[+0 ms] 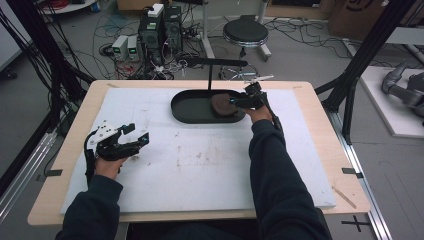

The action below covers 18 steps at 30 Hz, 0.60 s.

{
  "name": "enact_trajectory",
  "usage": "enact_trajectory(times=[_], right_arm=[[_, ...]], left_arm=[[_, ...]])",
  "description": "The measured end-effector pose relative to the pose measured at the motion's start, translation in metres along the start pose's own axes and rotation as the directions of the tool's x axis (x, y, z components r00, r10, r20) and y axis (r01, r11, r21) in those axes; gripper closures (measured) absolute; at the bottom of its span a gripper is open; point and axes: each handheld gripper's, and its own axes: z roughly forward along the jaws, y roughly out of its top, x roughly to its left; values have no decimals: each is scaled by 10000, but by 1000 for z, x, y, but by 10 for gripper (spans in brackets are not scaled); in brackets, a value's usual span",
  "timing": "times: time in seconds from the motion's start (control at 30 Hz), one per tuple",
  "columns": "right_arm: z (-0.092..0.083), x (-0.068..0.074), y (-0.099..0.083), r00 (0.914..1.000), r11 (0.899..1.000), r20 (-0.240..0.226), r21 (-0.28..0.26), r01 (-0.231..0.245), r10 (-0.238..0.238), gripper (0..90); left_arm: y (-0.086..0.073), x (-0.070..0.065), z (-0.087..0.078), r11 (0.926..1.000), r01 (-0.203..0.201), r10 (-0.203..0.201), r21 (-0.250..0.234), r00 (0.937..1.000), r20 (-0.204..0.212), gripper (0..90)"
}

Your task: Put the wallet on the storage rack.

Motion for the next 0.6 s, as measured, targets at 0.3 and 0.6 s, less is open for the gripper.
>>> enact_trajectory(times=[0.3,0.6], right_arm=[[-64,0,-23,9918,9906,140,-482,1279,-1273,291],[-116,10,-66,9903,9813,417,-1354,1367,-1322,225]], left_arm=[[-2,-1,-8,9993,366,-367,-87,9991,-217,278],[2,-6,-9,9986,488,-494,-186,9981,-355,234]])
